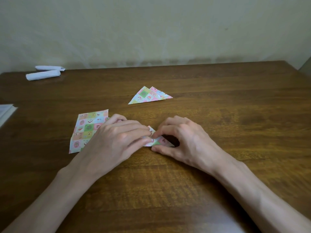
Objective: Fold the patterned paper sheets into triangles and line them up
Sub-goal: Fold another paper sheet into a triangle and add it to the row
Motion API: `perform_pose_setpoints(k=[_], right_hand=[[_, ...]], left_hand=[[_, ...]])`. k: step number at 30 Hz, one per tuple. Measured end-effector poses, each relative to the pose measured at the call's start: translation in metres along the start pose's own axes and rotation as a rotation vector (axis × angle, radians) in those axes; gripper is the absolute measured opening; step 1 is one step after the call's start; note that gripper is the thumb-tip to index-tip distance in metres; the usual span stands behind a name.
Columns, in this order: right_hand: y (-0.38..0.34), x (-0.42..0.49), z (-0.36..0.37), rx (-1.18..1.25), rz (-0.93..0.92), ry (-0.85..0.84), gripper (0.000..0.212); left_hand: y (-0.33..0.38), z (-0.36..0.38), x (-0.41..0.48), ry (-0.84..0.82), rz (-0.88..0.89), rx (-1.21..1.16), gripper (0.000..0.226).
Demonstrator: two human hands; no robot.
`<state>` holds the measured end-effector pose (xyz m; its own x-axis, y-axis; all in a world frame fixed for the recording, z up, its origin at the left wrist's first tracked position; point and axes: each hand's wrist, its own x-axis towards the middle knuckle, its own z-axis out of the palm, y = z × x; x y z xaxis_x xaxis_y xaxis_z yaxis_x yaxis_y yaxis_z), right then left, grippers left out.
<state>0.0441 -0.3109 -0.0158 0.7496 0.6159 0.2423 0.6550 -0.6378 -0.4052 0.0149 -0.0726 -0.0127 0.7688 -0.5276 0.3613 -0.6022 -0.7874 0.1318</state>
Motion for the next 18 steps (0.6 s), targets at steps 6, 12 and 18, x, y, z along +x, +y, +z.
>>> perform_pose_setpoints(k=[6,12,18], right_hand=[[-0.0018,-0.0014,0.0024,-0.134,-0.072,0.058,0.017],[0.001,-0.0029,0.0062,-0.137,-0.002,0.12,0.038],[0.0,-0.0031,0.0025,-0.076,0.032,0.124,0.041]], left_hand=[[-0.0057,0.0029,-0.0028,-0.033,-0.032,-0.071,0.04],[-0.0021,-0.0016,-0.0013,-0.033,0.021,-0.047,0.035],[0.0002,-0.0024,0.0015,0.032,0.092,0.034,0.02]])
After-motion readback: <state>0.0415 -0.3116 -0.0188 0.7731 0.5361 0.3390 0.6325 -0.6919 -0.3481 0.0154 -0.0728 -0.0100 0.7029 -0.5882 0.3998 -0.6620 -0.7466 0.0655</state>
